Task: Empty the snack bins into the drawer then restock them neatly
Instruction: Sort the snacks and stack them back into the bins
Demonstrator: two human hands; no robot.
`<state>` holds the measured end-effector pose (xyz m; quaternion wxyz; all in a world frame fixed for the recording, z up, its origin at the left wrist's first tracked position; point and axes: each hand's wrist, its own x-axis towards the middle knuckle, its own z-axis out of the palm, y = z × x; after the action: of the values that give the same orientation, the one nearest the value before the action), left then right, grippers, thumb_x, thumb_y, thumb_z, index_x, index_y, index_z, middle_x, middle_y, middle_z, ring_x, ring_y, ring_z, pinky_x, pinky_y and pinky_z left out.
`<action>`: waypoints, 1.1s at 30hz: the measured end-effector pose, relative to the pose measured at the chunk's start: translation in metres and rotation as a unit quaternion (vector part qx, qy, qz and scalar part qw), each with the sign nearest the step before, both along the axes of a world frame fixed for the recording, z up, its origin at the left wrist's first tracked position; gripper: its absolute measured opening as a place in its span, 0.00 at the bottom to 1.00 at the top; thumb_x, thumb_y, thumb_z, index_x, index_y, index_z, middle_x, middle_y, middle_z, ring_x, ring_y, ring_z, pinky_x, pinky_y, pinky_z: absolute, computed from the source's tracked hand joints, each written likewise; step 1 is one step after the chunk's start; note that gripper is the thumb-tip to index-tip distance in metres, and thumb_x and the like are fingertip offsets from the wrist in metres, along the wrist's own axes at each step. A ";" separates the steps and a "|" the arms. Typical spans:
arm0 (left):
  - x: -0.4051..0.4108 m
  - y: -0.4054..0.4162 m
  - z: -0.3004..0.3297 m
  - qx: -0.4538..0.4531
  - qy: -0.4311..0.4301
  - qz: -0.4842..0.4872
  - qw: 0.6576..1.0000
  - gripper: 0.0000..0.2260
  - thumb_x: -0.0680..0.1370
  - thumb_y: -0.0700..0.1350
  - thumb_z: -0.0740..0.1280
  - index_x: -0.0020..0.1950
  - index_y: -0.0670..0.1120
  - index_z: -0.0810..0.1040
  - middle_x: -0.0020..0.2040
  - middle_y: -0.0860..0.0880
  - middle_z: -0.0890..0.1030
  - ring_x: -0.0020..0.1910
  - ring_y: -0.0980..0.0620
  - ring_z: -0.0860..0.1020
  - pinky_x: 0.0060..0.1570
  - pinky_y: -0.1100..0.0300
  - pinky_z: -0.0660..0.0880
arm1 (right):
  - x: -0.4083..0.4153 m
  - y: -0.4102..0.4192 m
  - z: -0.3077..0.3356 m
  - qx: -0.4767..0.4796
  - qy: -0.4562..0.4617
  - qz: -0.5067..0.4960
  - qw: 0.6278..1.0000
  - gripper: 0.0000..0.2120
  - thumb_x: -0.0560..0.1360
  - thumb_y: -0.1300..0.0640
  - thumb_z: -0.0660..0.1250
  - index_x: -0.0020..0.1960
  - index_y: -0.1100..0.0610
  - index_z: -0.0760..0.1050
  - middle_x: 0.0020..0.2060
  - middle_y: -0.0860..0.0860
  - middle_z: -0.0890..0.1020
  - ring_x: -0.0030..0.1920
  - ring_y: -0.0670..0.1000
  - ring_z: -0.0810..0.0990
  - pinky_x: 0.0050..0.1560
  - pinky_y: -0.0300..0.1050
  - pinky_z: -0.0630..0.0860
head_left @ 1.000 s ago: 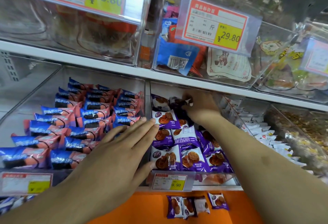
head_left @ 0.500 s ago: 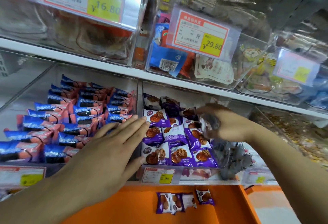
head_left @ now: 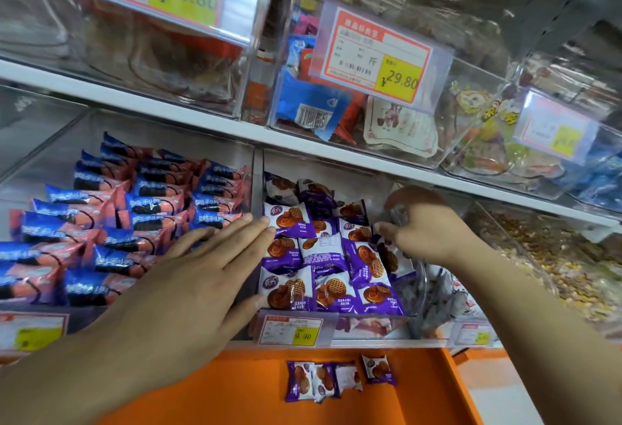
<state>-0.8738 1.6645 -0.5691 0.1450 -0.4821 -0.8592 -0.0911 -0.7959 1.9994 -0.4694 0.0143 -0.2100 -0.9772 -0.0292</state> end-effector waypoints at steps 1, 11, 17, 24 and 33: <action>0.000 0.000 -0.001 -0.002 -0.002 -0.002 1.000 0.33 0.83 0.66 0.50 0.85 0.52 0.53 0.85 0.54 0.55 0.83 0.56 0.52 0.77 0.54 0.50 | 0.002 0.000 -0.002 0.016 -0.010 0.003 1.000 0.22 0.70 0.33 0.69 0.46 0.52 0.79 0.44 0.49 0.82 0.43 0.53 0.81 0.43 0.48 0.80; 0.003 0.007 0.003 0.000 -0.003 0.013 1.000 0.33 0.75 0.59 0.62 0.76 0.43 0.74 0.75 0.45 0.75 0.73 0.44 0.75 0.77 0.58 0.42 | 0.010 -0.011 0.004 -0.121 0.129 -0.036 0.984 0.12 0.80 0.57 0.72 0.63 0.51 0.80 0.50 0.49 0.81 0.50 0.53 0.78 0.47 0.42 0.72; 0.001 0.007 0.001 -0.003 -0.026 0.006 1.000 0.36 0.77 0.60 0.67 0.82 0.46 0.65 0.81 0.48 0.66 0.79 0.47 0.66 0.79 0.60 0.35 | -0.027 -0.019 -0.020 -0.124 0.086 0.074 0.986 0.11 0.79 0.60 0.72 0.59 0.50 0.77 0.56 0.47 0.82 0.56 0.51 0.82 0.53 0.46 0.80; -0.002 0.007 -0.001 -0.003 -0.017 0.003 1.000 0.35 0.80 0.63 0.59 0.83 0.49 0.61 0.82 0.51 0.64 0.80 0.50 0.63 0.78 0.56 0.45 | -0.031 -0.013 -0.025 -0.144 0.006 0.060 0.988 0.08 0.79 0.58 0.73 0.57 0.49 0.80 0.52 0.45 0.82 0.51 0.46 0.80 0.47 0.33 0.74; 0.000 0.005 0.004 0.002 -0.031 0.003 1.000 0.33 0.81 0.62 0.56 0.83 0.48 0.62 0.82 0.51 0.64 0.81 0.52 0.60 0.78 0.60 0.41 | -0.039 -0.001 -0.019 -0.133 -0.006 0.069 0.989 0.17 0.73 0.66 0.77 0.55 0.49 0.79 0.49 0.45 0.84 0.51 0.46 0.83 0.51 0.43 0.82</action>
<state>-0.8739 1.6692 -0.5648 0.1196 -0.4764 -0.8644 -0.1077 -0.8349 1.9981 -0.4883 -0.0173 -0.1415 -0.9846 0.1011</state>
